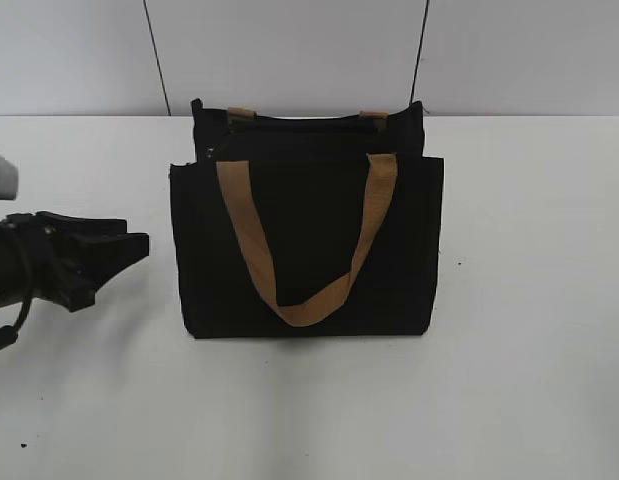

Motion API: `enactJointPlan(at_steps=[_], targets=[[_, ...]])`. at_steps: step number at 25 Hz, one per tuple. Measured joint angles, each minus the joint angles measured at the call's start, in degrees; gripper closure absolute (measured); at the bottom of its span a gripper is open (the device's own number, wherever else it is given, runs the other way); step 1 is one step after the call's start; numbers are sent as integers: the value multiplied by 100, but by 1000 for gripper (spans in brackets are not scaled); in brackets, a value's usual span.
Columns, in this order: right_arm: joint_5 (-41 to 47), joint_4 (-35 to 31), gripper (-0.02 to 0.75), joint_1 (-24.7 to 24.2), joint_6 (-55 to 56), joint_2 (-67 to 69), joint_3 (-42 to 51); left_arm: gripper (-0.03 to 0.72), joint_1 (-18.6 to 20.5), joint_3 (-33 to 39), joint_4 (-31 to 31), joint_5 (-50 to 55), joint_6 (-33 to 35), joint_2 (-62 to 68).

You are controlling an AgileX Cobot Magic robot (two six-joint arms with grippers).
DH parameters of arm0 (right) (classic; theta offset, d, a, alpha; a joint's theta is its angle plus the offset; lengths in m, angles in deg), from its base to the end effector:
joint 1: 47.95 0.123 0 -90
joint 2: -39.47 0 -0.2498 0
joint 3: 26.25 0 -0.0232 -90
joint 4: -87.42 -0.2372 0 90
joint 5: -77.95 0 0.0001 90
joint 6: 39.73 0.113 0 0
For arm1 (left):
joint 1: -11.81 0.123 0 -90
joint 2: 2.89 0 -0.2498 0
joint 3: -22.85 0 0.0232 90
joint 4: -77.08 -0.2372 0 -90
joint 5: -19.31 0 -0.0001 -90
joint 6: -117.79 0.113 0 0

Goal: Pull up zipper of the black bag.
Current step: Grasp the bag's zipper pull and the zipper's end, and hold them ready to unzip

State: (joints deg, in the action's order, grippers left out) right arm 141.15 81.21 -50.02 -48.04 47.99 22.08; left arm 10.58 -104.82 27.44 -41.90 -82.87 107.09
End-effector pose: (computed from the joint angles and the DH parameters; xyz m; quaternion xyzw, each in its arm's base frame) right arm 0.0367 0.0096 0.2530 -0.0501 0.8635 0.0087 0.5017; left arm 0.2555 -0.0809 0.1064 0.2660 0.7566 -0.2623 0.5367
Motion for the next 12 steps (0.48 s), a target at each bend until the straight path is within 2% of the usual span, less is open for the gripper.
enactJointPlan(at_steps=[8,12], targets=[[0,0,160,0,0,0,0,344,0,-1294,-1500,-158,232,1002],[0,0,160,0,0,0,0,336,0,-1688,-1863,-346,250,1268]])
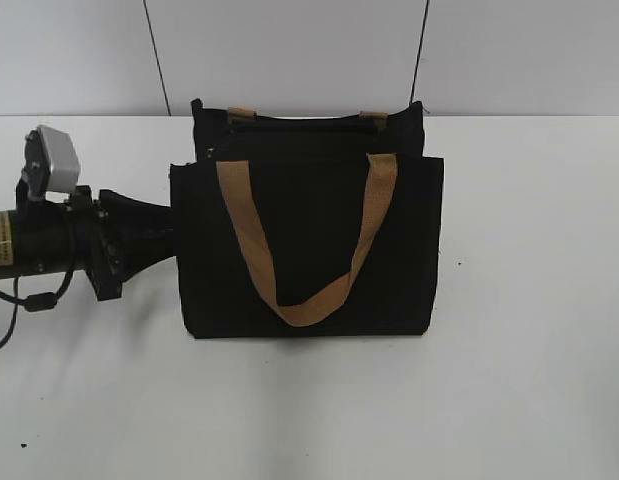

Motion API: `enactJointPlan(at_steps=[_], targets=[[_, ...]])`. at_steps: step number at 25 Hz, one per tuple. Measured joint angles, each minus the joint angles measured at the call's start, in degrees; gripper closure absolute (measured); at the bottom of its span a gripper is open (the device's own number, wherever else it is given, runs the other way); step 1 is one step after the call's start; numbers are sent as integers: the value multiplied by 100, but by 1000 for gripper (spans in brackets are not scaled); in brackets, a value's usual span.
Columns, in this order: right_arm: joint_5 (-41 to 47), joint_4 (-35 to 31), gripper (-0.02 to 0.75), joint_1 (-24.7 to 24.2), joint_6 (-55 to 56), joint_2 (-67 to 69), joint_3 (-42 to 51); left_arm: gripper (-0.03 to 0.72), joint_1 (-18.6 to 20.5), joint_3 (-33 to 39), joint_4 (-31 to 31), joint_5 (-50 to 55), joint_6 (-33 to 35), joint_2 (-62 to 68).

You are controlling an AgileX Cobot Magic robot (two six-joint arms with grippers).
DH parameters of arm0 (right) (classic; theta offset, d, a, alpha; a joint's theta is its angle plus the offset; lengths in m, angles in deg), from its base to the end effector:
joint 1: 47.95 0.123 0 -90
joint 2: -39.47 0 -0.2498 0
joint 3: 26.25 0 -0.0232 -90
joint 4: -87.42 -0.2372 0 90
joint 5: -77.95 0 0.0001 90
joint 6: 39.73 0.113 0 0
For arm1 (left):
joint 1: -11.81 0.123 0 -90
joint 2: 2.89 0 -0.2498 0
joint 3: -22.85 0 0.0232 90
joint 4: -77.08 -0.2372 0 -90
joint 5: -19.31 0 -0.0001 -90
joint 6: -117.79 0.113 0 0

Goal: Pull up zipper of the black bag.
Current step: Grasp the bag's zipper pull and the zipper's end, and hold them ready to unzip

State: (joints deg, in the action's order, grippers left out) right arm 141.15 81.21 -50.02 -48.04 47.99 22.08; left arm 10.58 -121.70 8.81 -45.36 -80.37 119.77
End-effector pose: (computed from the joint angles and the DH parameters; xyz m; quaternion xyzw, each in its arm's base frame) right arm 0.0367 0.0096 0.2530 -0.0501 0.8635 0.0087 0.5017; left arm 0.2958 -0.1012 0.0910 0.4281 0.6729 -0.2973 0.5249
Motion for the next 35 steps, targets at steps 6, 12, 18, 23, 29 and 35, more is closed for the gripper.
enactJointPlan(at_steps=[6,12,18,23,29,35], targets=[[0,0,160,0,0,0,0,335,-52,-331,-82,-157,0,405],[0,0,160,0,0,0,0,335,-381,-667,-43,-224,0,770],[0,0,160,0,0,0,0,393,-506,-743,542,-247,0,868],[0,0,160,0,0,0,0,636,-513,-755,398,-236,0,868],[0,0,160,0,0,0,0,659,-513,-659,522,272,0,563],[0,0,160,0,0,0,0,659,-514,-321,1116,1267,0,-389]])
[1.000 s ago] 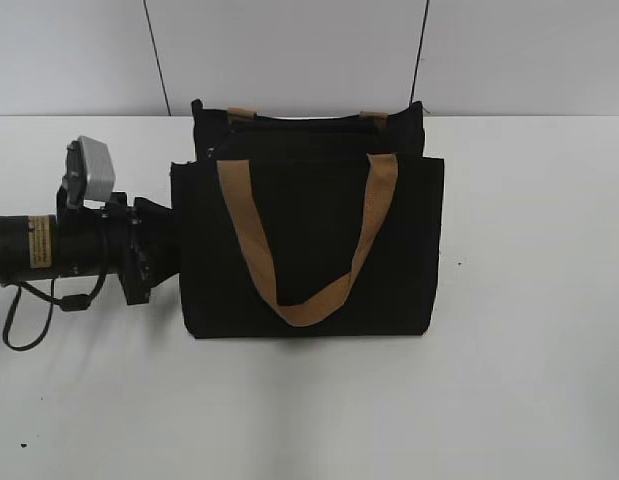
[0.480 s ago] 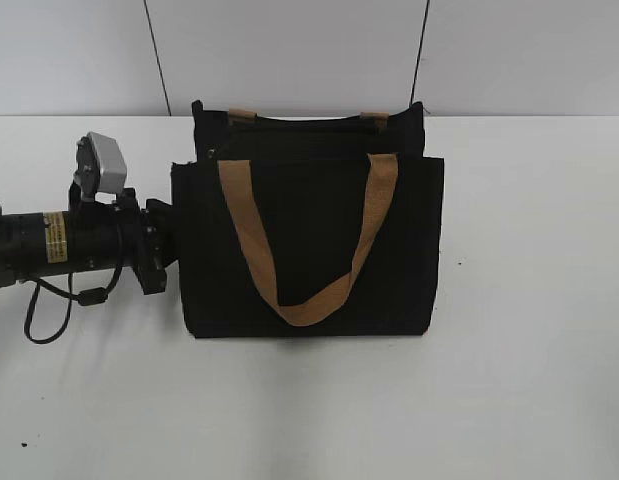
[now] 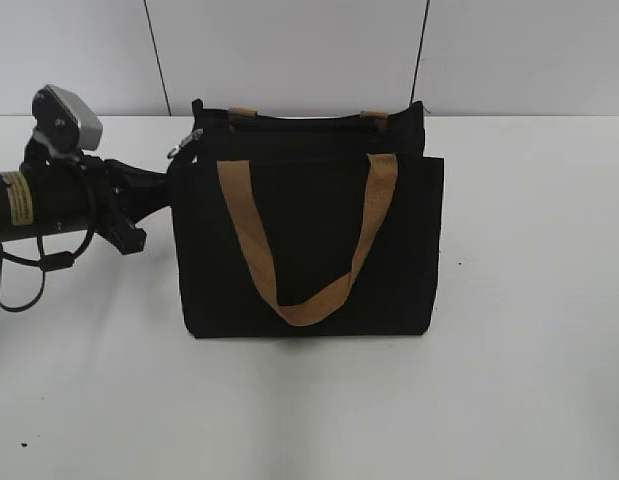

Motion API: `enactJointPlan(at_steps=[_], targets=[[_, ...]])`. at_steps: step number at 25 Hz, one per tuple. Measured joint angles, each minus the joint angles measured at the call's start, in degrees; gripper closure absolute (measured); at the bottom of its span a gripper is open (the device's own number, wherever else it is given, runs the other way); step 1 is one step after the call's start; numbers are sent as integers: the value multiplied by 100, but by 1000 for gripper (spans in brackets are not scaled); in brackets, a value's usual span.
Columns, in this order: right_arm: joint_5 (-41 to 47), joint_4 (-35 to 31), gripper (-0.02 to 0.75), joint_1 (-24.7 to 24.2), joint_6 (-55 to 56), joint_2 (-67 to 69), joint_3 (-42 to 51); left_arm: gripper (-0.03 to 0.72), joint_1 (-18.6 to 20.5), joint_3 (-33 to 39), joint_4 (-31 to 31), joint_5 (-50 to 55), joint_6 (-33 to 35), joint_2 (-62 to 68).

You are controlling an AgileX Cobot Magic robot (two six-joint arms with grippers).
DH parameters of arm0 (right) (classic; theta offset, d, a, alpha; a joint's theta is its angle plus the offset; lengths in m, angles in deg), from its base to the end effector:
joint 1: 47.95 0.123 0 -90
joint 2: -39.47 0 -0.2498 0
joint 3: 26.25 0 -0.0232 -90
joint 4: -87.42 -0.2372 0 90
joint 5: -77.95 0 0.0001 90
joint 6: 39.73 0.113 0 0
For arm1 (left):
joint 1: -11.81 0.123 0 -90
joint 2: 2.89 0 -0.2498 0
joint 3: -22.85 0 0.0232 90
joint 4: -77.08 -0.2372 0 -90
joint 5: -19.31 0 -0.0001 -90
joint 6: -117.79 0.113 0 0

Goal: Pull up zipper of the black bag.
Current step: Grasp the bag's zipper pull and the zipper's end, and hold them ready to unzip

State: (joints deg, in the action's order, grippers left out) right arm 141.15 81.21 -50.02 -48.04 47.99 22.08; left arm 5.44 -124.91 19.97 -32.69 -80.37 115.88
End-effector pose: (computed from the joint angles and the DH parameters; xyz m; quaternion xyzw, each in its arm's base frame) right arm 0.0367 0.0096 0.2530 -0.0501 0.8635 0.0087 0.5017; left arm 0.3212 -0.1110 0.1082 0.3973 0.7125 -0.2143 0.5371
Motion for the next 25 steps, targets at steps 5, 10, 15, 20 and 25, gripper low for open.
enactJointPlan(at_steps=[5,10,15,20,25], targets=[[0,0,160,0,0,0,0,660,0,127,133,262,-151,-776],[0,0,160,0,0,0,0,660,-73,144,215,1053,-323,-1493],[0,0,160,0,0,0,0,660,-309,151,214,1532,-348,-1960],[0,0,160,6,78,0,0,660,-455,157,447,1703,-413,-2022],[-18,-67,160,37,493,18,-42,660,-455,157,677,1717,-430,-2072]])
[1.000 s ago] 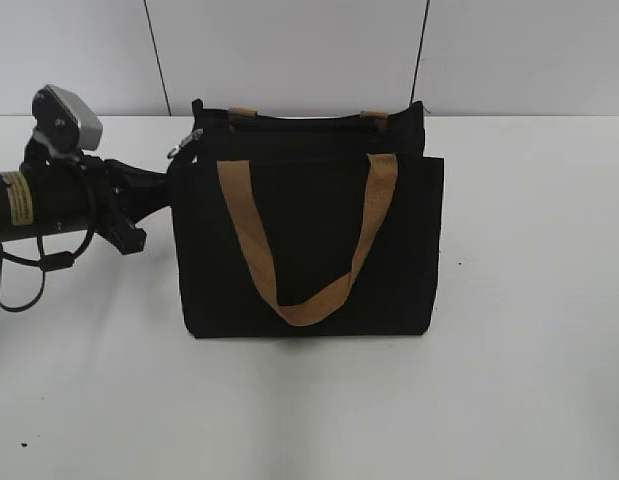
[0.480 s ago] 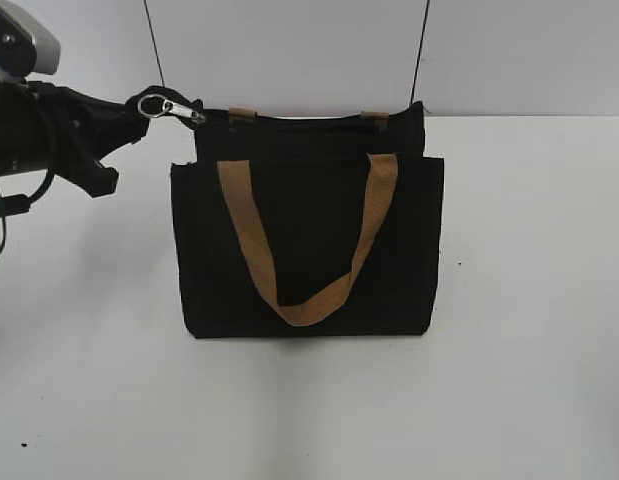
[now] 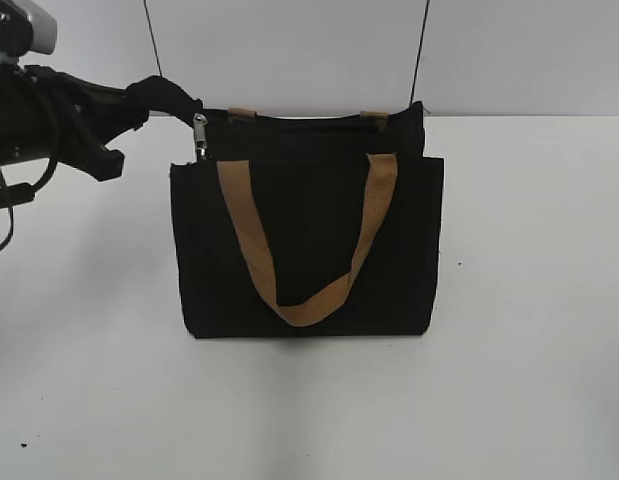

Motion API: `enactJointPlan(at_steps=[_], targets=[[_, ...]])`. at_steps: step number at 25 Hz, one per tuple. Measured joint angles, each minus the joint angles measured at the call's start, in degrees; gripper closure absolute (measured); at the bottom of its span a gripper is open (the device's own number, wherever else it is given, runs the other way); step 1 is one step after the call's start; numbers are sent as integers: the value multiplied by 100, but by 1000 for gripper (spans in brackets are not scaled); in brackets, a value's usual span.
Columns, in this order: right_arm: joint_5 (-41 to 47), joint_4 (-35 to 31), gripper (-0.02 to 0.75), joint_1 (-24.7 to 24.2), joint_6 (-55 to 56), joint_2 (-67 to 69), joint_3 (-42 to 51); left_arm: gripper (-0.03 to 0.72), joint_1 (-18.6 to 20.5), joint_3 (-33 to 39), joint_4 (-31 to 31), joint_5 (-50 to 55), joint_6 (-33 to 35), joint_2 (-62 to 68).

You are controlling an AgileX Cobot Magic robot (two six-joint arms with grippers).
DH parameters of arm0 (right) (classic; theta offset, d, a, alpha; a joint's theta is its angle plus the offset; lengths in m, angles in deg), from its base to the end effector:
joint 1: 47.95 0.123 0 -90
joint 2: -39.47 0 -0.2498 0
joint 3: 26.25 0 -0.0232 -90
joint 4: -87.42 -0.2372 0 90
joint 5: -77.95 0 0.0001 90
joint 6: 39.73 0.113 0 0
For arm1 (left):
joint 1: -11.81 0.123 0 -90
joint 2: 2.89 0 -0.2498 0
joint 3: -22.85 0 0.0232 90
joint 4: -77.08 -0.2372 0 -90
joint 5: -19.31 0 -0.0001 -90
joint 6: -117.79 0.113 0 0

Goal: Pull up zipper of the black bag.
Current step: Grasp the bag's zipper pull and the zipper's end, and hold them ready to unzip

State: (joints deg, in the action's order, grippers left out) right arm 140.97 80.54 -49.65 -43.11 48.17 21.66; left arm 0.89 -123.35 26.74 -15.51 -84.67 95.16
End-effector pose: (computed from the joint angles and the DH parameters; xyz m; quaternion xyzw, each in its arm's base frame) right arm 0.0365 0.0110 0.2553 -0.0160 0.8627 0.0376 0.5040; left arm 0.3085 -0.1100 0.1981 0.3521 0.7170 -0.1249 0.5884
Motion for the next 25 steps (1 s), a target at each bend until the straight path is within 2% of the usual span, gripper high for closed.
enactJointPlan(at_steps=[4,7,10,12,21,25], targets=[[-497,-462,160,0,20,530,-210,660,0,-6,1,-5,-2,-13],[-1238,-1249,160,0,-22,1121,-228,660,0,-109,1,0,-25,-13],[-1564,-1920,160,0,-511,1886,-280,660,0,-185,6,0,-51,-13],[-1570,-2131,160,0,-997,2448,-426,660,0,-199,6,13,-68,-13],[-1500,-2253,160,76,-1961,5214,-2127,660,0,-204,6,22,-68,-6],[-1479,-2069,160,801,-1863,6030,-2771,660,0,-312,6,33,-68,127]])
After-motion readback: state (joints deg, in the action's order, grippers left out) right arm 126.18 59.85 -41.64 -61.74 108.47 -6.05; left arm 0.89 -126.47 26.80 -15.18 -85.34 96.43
